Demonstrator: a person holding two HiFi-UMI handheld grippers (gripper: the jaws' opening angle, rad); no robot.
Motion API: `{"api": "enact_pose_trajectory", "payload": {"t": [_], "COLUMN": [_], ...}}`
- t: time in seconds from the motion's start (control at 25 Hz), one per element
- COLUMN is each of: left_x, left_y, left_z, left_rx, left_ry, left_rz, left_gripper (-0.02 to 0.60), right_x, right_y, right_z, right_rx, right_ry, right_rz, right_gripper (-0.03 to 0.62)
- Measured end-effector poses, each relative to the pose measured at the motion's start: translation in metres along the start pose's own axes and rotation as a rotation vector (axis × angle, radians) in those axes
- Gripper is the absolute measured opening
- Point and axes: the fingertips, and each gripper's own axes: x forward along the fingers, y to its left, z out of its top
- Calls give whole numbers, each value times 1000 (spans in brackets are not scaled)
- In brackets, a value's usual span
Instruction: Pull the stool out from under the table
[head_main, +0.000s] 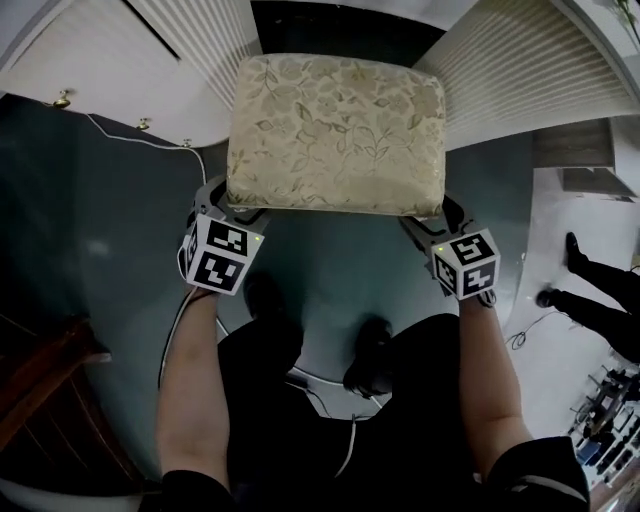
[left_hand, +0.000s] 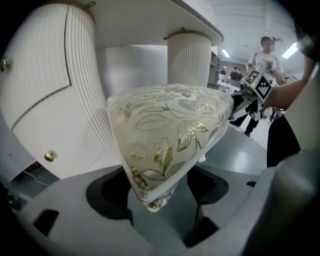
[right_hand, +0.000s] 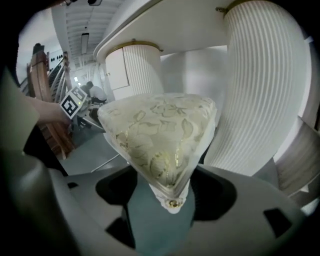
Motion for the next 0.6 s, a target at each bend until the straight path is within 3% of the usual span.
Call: {"api": "enact_pose_trajectory", "payload": {"t": [0.12, 0.24, 0.32, 0.6], "left_x": [-1, -6, -15, -70], "left_y": [-4, -17, -38, -103], "left_z": [-3, -13, -25, -64], "left_rx": [-58, -98, -122, -193], "left_ry": [65, 148, 201, 309], "left_rz": [5, -18, -28, -17], "left_gripper": [351, 341, 312, 307], "right_x": [-1, -7, -23, -85], "right_y": [-1, 0, 5, 44], "right_z": [-3, -13, -26, -64], "right_rx": [56, 44, 47, 38], "right_ry": [111, 210, 246, 319], "right_rz": [26, 93, 140, 210], "right_gripper": [314, 316, 314, 310]}}
